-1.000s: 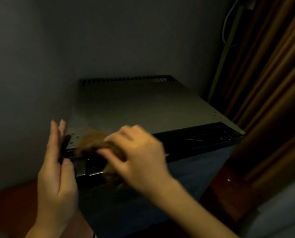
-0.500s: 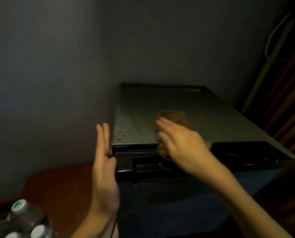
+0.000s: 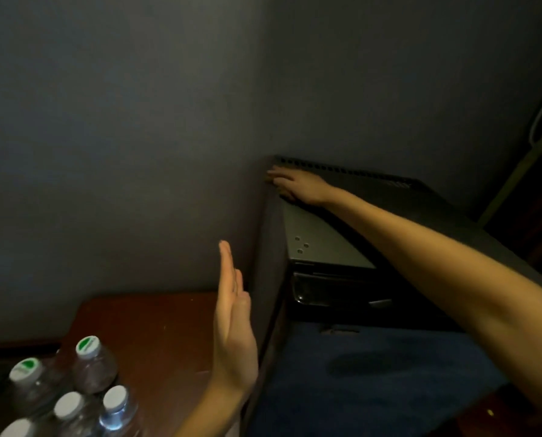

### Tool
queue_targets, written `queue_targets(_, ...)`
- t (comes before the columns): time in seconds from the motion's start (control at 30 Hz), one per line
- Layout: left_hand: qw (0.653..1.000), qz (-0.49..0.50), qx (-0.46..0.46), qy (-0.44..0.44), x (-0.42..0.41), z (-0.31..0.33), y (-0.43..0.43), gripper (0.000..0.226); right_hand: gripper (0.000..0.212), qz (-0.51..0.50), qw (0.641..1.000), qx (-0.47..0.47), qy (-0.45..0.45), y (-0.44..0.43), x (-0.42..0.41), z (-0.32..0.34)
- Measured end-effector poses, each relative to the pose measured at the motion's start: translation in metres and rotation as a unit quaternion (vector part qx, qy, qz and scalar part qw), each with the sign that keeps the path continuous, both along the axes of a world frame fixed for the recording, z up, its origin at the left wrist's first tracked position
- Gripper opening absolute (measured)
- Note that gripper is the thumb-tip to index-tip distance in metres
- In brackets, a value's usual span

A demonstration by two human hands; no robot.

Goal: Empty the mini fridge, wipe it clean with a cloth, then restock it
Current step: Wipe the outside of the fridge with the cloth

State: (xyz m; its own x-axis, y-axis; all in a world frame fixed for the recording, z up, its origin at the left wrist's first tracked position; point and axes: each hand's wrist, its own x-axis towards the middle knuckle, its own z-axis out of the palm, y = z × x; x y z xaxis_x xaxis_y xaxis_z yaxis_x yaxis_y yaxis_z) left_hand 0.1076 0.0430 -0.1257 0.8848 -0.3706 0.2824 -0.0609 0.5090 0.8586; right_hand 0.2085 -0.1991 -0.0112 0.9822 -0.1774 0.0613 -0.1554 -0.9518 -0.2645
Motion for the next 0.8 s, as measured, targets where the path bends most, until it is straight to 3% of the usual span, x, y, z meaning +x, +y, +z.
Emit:
queue_targets(0.17, 1.0, -0.006, 0.019, 0.005, 0.008, -0.006, -0.01, 0.058, 0.037, 0.13, 0.991, 0.016, -0.02, 0.054, -0.082, 0.0)
queue_targets(0.3, 0.998, -0.016, 0.005, -0.055, -0.003, 0.002, -0.015, 0.064, 0.027, 0.194, 0.979, 0.035, -0.047, 0.097, -0.142, 0.002)
queue_targets(0.4, 0.996, -0.027, -0.036, -0.08, -0.013, 0.015, -0.012, 0.066, 0.025, 0.184, 0.966, 0.158, -0.087, 0.118, -0.142, 0.01)
queue_targets(0.5, 0.988, -0.057, -0.13, -0.054, -0.003, 0.04, -0.016, 0.071, 0.032, 0.132, 0.953, 0.204, -0.183, 0.13, -0.109, 0.018)
queue_targets(0.67, 0.984, 0.034, -0.174, 0.007, 0.054, 0.051, -0.039, 0.052, 0.05, 0.068, 0.91, 0.401, -0.075, 0.125, -0.063, 0.014)
queue_targets(0.73, 0.991, 0.06, -0.115, -0.027, 0.073, 0.031, -0.044, 0.046, 0.048, 0.0, 0.927, 0.356, -0.123, 0.102, -0.05, 0.016)
queue_targets(0.8, 0.99, 0.02, -0.05, -0.129, 0.071, 0.01, -0.041, 0.046, 0.042, -0.082, 0.964, 0.216, -0.135, 0.073, -0.044, 0.017)
